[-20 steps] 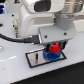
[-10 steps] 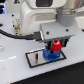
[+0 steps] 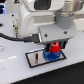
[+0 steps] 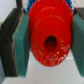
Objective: Insert the blue gear onto the right peg, followed by the red gear
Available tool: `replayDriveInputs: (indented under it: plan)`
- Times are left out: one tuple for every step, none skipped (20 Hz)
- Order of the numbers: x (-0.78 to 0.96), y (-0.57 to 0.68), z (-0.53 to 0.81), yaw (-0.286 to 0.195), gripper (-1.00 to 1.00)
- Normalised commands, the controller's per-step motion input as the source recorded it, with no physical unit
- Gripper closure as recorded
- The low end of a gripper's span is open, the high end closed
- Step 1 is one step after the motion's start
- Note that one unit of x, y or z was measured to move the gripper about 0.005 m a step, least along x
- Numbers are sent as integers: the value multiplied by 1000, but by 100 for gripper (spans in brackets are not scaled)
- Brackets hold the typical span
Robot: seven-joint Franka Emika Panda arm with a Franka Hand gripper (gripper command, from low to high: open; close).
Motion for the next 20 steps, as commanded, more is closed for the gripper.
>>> replayDriveInputs:
  plan:
    - [142, 28, 370, 0, 100]
    - [142, -8, -103, 0, 100]
    - [149, 5, -151, 0, 100]
    - [45, 26, 18, 0, 100]
    - [19, 14, 24, 0, 100]
    - [39, 31, 23, 0, 100]
    - [214, 65, 512, 0, 100]
    - [219, 51, 142, 0, 100]
    - [200, 241, 317, 0, 100]
    - [34, 175, 57, 0, 100]
    - [85, 42, 321, 0, 100]
    - [197, 15, 297, 0, 100]
    - [94, -122, 330, 0, 100]
    - [182, 105, 251, 0, 100]
    - [30, 2, 412, 0, 100]
    - [64, 7, 244, 0, 100]
    - [8, 16, -180, 0, 100]
    - [-42, 4, 64, 0, 100]
    - [29, 5, 24, 0, 100]
    - [-10, 4, 105, 0, 100]
